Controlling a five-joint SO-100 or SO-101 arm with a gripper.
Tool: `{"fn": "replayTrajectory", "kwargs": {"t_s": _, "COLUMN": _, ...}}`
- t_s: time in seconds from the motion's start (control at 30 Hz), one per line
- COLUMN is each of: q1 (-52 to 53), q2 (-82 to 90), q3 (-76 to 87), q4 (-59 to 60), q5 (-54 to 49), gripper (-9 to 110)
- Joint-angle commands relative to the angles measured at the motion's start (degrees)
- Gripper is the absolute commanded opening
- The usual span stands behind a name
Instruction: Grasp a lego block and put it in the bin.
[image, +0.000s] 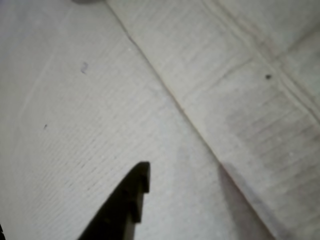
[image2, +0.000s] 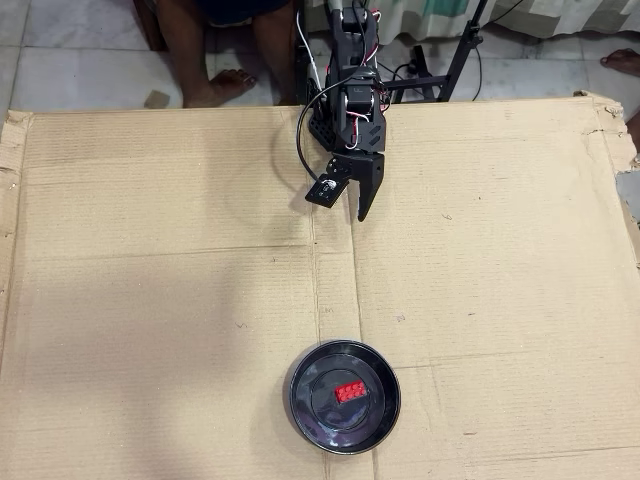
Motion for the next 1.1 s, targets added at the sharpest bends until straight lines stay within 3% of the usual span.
{"fn": "replayTrajectory", "kwargs": {"t_s": 0.0, "q1": -0.18, "q2": 4.83, "q3": 3.16, "q4": -0.79, "q5": -0.44, "gripper": 40}}
{"fn": "replayTrajectory", "kwargs": {"t_s": 0.57, "q1": -0.26, "q2": 20.65, "q3": 15.29, "q4": 2.2, "q5": -3.52, "gripper": 40}}
{"fn": "replayTrajectory", "kwargs": {"t_s": 1.07, "q1": -0.18, "q2": 31.82, "q3": 15.03, "q4": 8.53, "q5": -38.94, "gripper": 40}}
